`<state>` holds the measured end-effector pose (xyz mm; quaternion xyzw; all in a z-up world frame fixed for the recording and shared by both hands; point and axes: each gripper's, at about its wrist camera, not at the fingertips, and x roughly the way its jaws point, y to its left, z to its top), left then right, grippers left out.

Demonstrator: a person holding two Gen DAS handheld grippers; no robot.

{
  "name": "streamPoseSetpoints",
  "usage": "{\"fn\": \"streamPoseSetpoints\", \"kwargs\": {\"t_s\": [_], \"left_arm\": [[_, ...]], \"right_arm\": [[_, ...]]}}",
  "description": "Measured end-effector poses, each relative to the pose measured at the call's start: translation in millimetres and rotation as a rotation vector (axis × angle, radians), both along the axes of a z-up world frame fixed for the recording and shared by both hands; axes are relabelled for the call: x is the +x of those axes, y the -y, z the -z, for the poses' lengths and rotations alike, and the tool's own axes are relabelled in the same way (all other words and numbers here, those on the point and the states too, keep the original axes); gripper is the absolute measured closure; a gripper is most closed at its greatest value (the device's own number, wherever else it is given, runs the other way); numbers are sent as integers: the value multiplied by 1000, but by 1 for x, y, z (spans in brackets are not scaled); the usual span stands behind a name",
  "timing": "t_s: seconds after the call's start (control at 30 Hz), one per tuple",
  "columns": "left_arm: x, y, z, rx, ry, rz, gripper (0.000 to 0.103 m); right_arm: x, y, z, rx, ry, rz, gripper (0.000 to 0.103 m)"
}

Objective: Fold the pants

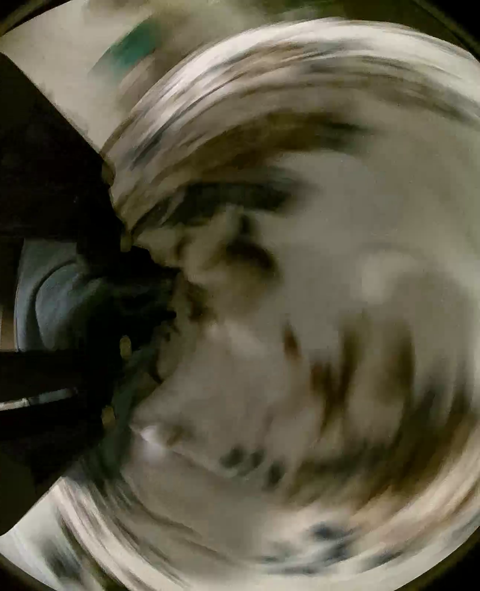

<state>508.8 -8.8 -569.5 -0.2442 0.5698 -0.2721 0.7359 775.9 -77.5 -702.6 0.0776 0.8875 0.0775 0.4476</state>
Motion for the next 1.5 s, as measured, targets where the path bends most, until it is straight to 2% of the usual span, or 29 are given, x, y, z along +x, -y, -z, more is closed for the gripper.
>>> {"fn": "streamPoseSetpoints", "kwargs": {"t_s": [0.03,0.13,0.23,0.3,0.33,0.37,0.47,0.53,0.57,0.6,0.63,0.73,0.77,0.8,0.83,0.97,1.03,1.1,1.2,1.3,1.37,1.43,1.47,1.5], "left_arm": [[2,-1,2,1,-5,-2,54],[3,-8,10,-17,-35,-18,54],[3,-27,29,-19,-102,-52,54],[1,-34,34,-51,-118,-71,54],[0,-32,32,-48,-108,-63,54],[0,-30,29,-38,-98,-54,54],[1,-14,17,6,-53,-11,55],[-1,-3,9,42,-14,24,55],[-2,2,6,57,-2,40,55],[-5,6,5,72,11,52,55],[-7,8,4,86,24,57,55],[-9,9,2,63,37,51,55],[-11,11,-3,55,55,49,55],[-14,14,-7,51,78,53,55],[-16,17,-10,48,86,59,55],[-14,21,-10,36,87,54,55],[-13,15,1,35,67,48,55],[-13,8,13,41,36,56,55],[-19,-1,16,51,24,69,55],[-23,-8,21,60,2,83,53],[-20,-22,29,18,-63,62,53],[-15,-36,29,-18,-108,17,52],[-13,-41,29,-39,-131,-6,52],[-11,-46,29,-59,-144,-23,52]], "right_arm": [[1,10,3,14,-6,29,94],[1,6,-4,47,41,-70,93],[11,-9,-12,70,80,-156,79],[16,-22,-27,73,141,-212,37],[18,-31,-32,71,161,-261,29],[22,-35,-35,67,153,-310,27],[-5,-66,-16,53,15,-504,27],[-21,-72,-2,31,-61,-561,27],[-30,-74,7,13,-99,-590,34],[-39,-76,16,-33,-106,-642,52],[-41,-76,17,-41,-98,-642,52],[-30,-61,2,-58,-44,-542,63],[-23,-50,-6,-61,-8,-477,78],[-13,-31,-14,-61,12,-362,85],[-6,-8,-21,-37,3,-225,85],[-4,27,-37,-31,67,-115,85],[-3,33,-33,-40,93,-62,85],[4,47,-23,-22,75,35,85],[0,32,-17,-13,104,-14,86],[-5,22,-10,-12,121,-16,86],[-6,7,3,76,56,-60,85],[-6,-7,3,123,51,-148,78],[-1,-7,-6,139,78,-169,67],[0,-7,-12,148,98,-166,50]]}}
